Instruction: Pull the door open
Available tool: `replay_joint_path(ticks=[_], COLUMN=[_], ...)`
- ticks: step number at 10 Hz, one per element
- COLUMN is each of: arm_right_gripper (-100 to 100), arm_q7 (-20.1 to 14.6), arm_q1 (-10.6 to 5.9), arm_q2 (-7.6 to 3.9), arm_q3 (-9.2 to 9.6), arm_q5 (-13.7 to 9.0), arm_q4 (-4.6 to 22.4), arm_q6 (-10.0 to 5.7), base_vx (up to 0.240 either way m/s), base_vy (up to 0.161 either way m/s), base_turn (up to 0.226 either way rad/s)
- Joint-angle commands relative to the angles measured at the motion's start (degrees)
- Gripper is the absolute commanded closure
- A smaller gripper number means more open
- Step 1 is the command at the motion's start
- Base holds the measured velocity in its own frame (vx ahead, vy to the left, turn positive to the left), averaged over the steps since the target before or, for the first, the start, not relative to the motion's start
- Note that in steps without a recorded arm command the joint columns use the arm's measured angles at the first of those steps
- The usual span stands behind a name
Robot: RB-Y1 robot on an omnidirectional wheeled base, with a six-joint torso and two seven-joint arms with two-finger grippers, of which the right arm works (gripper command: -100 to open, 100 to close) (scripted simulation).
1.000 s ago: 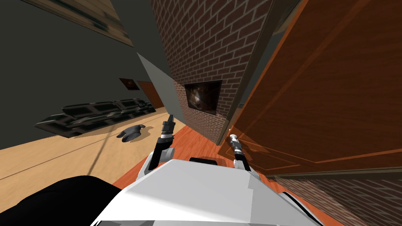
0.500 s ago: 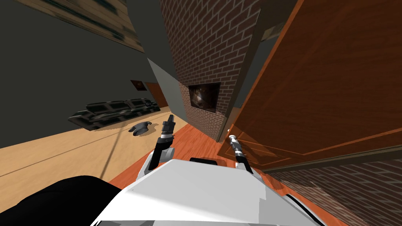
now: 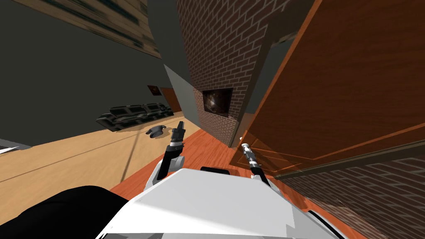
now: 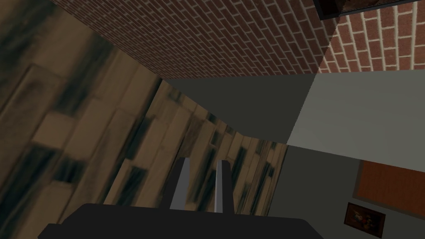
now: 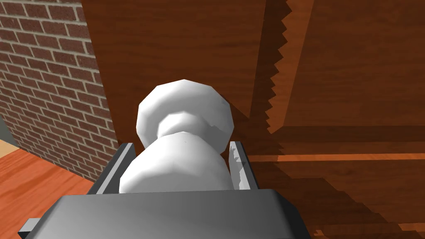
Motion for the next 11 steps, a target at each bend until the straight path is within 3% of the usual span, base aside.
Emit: replay_joint_path(ticks=[1,5,6,7,8,11], arm_right_gripper=[100,100,100,100,100,100], arm_q7=[-1.6,-5.0,-5.5,-5.3,-6.3,-7.6], arm_q1=[0.63,2.4,2.68,2.2,2.99,3.81], arm_q2=[-1.02,-3.65,-4.07,-3.76,-4.4,-5.46], arm_q3=[1.58,5.09,5.65,5.33,6.36,7.56], arm_q5=[0.7,2.2,2.4,2.3,2.7,3.2], arm_q4=[0.0,-0.8,-0.9,-0.2,0.1,0.7], arm_q6=[-1.5,-4.44,-4.91,-4.49,-5.98,-8.22], base_vx=[-0.246,-0.252,-0.209,-0.092,-0.161,-0.192], base_vy=[-0.065,-0.056,-0.082,-0.04,-0.046,-0.075], base_turn=[0.104,0.097,0.074,0.018,0.149,0.129])
